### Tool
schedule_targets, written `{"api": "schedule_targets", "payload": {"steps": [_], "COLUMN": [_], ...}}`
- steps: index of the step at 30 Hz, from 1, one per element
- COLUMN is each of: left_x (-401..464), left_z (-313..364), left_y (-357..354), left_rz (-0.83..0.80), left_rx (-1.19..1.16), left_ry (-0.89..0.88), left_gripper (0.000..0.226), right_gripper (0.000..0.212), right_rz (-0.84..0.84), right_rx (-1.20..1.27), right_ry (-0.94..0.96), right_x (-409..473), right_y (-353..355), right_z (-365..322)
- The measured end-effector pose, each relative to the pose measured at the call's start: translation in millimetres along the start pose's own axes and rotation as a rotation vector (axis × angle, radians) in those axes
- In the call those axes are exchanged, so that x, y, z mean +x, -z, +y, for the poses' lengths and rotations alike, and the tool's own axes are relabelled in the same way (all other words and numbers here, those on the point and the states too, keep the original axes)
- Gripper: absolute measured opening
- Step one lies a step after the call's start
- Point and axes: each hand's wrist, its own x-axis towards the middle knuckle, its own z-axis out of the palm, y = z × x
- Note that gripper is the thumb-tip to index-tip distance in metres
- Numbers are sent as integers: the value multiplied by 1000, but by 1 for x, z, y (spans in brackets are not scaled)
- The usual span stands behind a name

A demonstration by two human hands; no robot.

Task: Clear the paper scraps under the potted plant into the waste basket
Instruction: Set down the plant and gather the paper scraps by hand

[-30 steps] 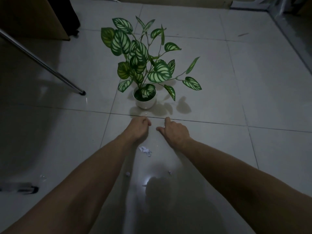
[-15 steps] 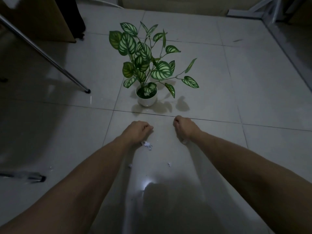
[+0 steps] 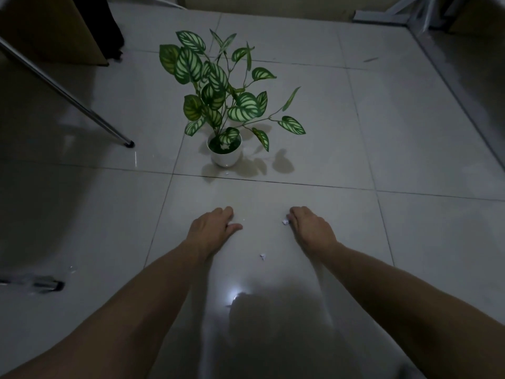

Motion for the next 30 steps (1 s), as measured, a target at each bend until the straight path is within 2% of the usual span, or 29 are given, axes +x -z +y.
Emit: {"api": "schedule_targets", "payload": {"steps": [2,6,10,14,18,23,25,27,30], "left_x": [2,2,6,15,18,9,8,5,-1], "left_z": [-2,-9,-12,-14,-20,-14,-17,-24,-30], "left_y": [0,2,8,23,33,52,53,52,53], "left_rz": [-3,-50,2,-47,-115,-271,-328,-376,-441], "left_rx": [4,-53,-175,-240,-284,-159,-154,-218,-252], "left_ry": [-21,-27,39,68,68,80,75,79,51], "left_gripper": [33,26,24,7,22,44,43,30,19], "right_gripper": [30,40,32,24,27,30,34,37,36], "right_rz": [-31,-83,-94,-155,-291,-466,-520,-558,-548], "right_rx": [-43,-100,-147,-123,-214,-336,-374,-417,-446], "right_ry": [-10,-30,25,61,280,613,683,727,726], "right_x": [3,10,16,20,9,-9,-12,-14,-13], "right_y": [-4,-9,-10,2,11,8,6,4,0], "right_z": [-7,-15,-16,-6,-16,-47,-50,-49,-48]}}
